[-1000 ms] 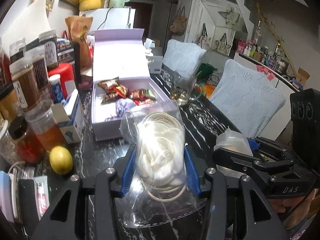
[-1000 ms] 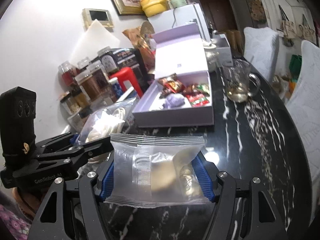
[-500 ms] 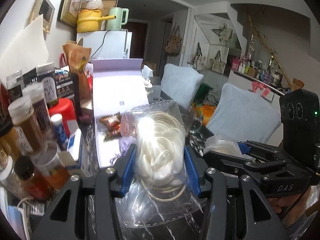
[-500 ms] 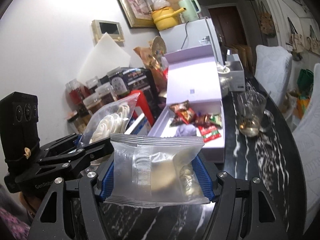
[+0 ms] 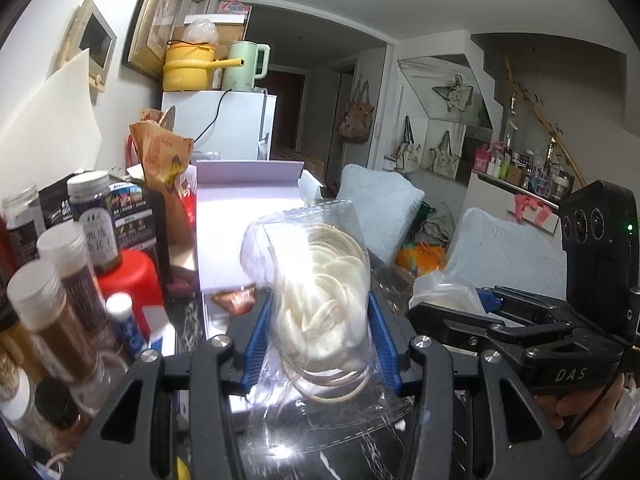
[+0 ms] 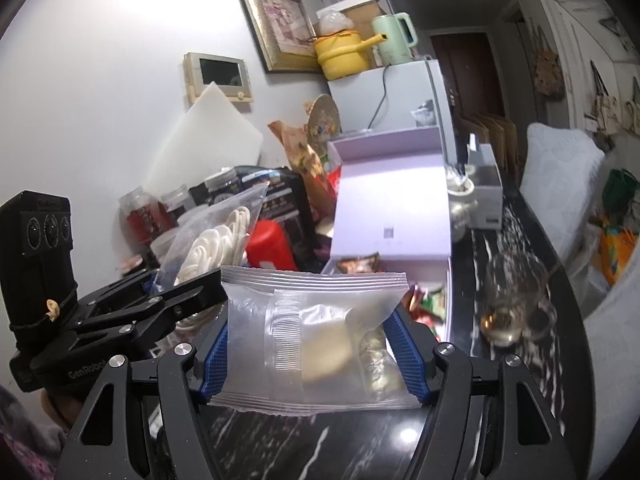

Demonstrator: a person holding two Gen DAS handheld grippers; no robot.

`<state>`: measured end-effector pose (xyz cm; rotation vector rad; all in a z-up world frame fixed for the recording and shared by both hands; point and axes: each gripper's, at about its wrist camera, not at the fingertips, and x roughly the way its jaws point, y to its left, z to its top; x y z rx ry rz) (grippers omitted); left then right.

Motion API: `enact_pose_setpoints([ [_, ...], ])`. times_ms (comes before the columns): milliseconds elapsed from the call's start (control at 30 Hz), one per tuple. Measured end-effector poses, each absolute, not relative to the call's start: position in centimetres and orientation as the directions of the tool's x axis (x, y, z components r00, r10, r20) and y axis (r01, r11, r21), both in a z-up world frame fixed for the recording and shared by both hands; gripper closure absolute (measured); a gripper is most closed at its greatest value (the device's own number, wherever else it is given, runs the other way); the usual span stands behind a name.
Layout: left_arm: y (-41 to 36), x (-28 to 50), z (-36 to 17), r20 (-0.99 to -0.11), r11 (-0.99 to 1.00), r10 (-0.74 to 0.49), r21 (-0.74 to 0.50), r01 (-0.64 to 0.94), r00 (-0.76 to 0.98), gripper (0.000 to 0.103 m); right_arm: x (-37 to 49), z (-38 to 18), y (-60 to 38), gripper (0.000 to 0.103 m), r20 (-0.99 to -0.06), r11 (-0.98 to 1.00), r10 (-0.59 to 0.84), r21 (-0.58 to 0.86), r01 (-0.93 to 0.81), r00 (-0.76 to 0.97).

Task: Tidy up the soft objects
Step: 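Lift both held clear bags and carry them toward the lavender box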

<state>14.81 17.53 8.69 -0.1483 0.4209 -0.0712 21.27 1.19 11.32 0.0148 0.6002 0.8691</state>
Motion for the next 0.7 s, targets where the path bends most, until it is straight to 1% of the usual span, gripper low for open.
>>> enact_pose_setpoints([
  [233, 19.0, 18.2, 9.3, -0.38, 0.988, -0.065, -0.153, 0.007, 0.923, 0.057, 24.5, 12.3, 2.5, 0.033, -0.473, 0.656, 0.721, 0.229, -0.72, 0.507],
  [400, 19.7, 20.9, 9.0, -0.385, 0.987, -0.047, -0.159, -0.016, 0.922, 0.057, 27.5, 12.1, 3.5, 0.033, -0.476, 0.658, 0.719, 0.231, -0.717, 0.506],
  [700, 20.8, 25.7, 6.7, -0.445, 0.99, -0.021, -0.131, -0.042, 0.895, 0.057, 32.4, 10.3, 4.8, 0.033, -0.495, 0.664, 0.718, 0.272, -0.697, 0.49],
])
